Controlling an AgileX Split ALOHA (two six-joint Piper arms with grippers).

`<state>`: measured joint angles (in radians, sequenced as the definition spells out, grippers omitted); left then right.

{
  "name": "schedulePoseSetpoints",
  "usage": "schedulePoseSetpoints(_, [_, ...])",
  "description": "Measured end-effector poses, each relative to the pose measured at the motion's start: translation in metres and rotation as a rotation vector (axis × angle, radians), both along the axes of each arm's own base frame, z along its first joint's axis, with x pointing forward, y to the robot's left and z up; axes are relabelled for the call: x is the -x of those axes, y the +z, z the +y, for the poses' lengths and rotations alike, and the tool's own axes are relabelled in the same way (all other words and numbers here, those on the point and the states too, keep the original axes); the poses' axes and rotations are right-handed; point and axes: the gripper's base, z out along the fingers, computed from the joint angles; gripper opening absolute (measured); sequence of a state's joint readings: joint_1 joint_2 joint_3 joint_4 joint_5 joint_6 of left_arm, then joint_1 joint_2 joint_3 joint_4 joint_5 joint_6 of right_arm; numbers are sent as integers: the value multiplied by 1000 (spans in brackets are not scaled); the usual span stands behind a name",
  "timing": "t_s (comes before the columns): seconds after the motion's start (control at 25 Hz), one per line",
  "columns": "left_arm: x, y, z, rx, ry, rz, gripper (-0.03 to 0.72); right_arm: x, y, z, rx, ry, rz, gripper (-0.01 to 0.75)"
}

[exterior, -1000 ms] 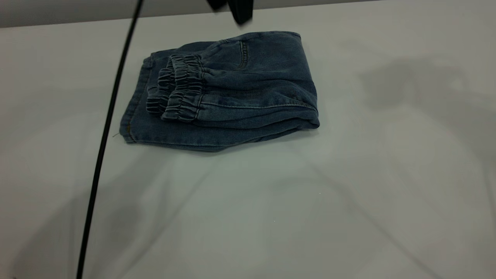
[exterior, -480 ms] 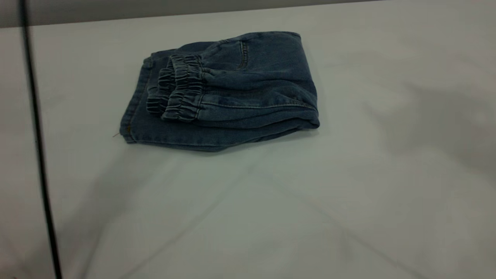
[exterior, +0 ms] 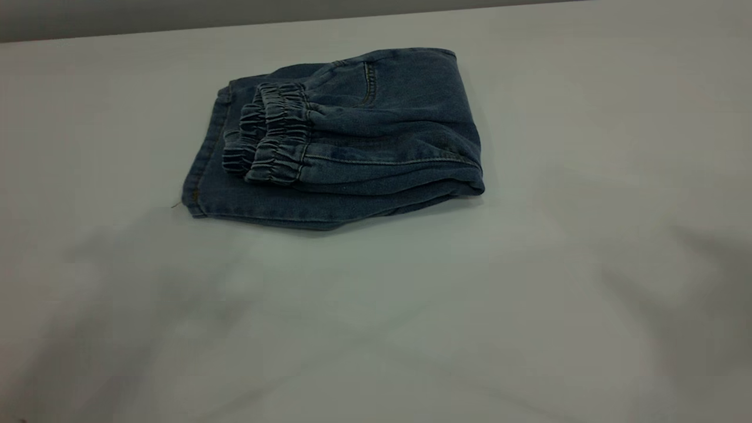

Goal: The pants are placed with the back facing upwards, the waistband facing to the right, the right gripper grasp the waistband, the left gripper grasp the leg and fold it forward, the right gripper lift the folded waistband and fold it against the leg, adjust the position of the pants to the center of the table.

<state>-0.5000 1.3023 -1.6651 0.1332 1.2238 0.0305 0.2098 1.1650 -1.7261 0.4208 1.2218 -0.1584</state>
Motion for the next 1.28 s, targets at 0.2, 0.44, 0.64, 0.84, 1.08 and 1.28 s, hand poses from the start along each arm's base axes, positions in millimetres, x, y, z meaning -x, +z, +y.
schedulePoseSetpoints(0.2, [57,-10,31,44,32,-7,498,32,-36,-7,14,1,77,569])
schedulePoseSetpoints(0.44, [117,-43,64,61,37,-16,498,70,-87,-15,28,3,156,569])
schedulePoseSetpoints(0.64, [150,-85,82,47,35,5,498,93,-131,-23,49,-17,60,569])
schedulePoseSetpoints(0.84, [167,-120,91,20,26,27,498,121,-178,-29,121,30,-6,569])
schedulePoseSetpoints(1.08, [185,-147,101,27,25,17,498,157,-217,-36,137,51,-49,569])
schedulePoseSetpoints(1.28, [194,-169,104,31,21,28,498,183,-229,-46,176,20,-151,569])
